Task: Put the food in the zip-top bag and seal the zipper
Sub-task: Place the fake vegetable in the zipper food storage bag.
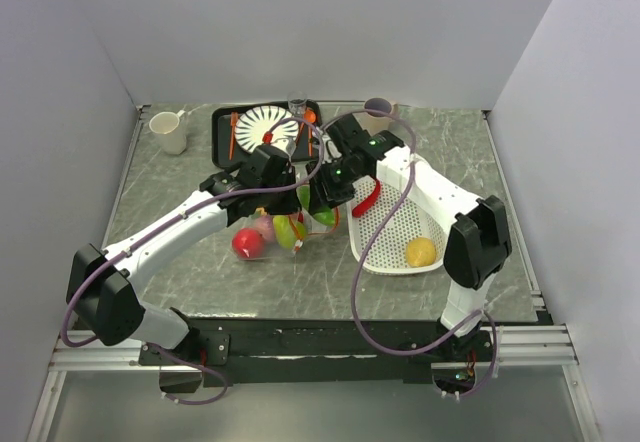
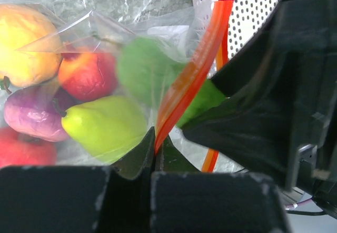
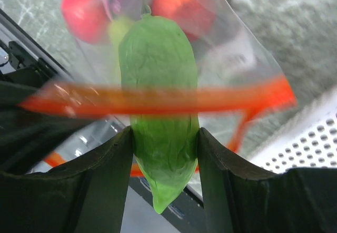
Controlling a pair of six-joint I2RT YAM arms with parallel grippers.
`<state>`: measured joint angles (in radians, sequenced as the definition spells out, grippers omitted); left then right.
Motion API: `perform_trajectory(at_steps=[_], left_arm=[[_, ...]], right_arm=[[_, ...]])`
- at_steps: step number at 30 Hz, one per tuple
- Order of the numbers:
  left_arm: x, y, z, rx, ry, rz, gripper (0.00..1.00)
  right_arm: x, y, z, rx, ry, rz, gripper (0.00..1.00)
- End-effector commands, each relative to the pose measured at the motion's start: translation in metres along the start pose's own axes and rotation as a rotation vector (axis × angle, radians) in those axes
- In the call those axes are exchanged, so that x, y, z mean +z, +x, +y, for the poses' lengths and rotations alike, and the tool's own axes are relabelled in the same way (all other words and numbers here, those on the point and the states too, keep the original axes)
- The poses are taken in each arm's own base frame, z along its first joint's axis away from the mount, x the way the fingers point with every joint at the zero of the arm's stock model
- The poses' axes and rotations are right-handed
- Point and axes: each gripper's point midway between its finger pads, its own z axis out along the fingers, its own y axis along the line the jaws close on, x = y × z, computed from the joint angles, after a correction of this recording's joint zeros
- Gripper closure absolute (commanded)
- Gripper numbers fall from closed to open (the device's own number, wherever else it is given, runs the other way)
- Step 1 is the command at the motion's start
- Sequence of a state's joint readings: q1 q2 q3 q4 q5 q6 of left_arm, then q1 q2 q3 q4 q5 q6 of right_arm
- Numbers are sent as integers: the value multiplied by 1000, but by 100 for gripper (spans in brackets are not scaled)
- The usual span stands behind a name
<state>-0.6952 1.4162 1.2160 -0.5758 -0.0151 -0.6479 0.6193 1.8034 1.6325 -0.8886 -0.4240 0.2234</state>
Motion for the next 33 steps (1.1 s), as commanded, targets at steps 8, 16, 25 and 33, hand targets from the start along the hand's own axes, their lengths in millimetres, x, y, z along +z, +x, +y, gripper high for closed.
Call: perform_trajectory(at_steps=[8,16,25,33], left_arm=[[-30,-31,-15,-16,38,-126,99],[-37,-36,-4,-41,-16,-163,99],[-37,-36,20,-81,-114,-176,99],[-24,-31,9,-70,-61,-132,99]], right_arm=[[-4,-28,0,-6,109,-137,38],[-41,-48,-13,53,226,-327,17],[-91,-20,-83,271,449,-483,7],[-100,55,-157,458,629,-402,6]])
